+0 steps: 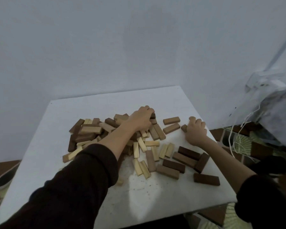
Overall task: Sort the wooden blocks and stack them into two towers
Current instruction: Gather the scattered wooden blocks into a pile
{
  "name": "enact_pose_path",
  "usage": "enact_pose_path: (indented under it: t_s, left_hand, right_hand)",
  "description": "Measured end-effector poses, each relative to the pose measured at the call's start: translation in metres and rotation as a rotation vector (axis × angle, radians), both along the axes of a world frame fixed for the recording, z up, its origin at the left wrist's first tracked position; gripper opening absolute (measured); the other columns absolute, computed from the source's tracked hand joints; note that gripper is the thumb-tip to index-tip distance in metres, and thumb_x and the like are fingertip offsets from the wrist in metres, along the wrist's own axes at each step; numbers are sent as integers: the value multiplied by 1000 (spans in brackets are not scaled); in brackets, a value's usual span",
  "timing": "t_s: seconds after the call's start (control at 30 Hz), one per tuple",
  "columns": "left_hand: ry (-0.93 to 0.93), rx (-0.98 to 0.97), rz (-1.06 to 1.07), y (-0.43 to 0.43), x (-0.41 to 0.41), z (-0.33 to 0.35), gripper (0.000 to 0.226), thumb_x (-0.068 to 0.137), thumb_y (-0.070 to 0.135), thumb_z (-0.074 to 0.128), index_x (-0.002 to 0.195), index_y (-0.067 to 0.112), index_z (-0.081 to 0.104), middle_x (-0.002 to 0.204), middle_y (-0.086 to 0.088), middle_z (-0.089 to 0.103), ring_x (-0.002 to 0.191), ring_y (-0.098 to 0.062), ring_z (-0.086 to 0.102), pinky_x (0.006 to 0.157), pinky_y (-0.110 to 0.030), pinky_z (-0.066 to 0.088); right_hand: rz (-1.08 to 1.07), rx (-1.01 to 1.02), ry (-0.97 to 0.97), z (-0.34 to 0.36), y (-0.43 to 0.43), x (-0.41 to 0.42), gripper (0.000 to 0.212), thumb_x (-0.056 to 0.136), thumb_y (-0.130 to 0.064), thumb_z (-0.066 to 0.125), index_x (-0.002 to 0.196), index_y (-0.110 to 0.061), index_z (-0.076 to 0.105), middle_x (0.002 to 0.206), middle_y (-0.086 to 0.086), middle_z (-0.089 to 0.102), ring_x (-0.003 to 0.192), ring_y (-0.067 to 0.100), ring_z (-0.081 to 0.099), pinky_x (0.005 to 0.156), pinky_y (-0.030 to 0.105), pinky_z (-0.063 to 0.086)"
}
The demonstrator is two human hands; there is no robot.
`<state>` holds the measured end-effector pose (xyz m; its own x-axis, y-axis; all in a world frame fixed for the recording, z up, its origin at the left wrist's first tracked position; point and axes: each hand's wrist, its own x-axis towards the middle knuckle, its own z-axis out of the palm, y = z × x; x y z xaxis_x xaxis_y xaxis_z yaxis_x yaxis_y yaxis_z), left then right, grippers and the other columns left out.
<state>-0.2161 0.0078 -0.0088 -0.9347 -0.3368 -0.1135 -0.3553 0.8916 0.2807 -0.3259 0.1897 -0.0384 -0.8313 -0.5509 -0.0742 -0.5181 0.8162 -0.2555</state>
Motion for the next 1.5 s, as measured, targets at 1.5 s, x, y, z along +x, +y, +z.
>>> enact_pose_path:
  t_s: [1.5]
  left_hand:
    - [427, 144, 276, -54, 74, 40, 40, 77, 20, 67, 115, 11, 55, 103, 2, 46, 97, -15, 47, 84, -27, 42]
  right_hand:
    - [427, -292, -156, 35, -88, 48, 47, 96, -32, 49, 136, -10, 40, 132, 17, 40, 120, 31, 33, 96, 39, 32]
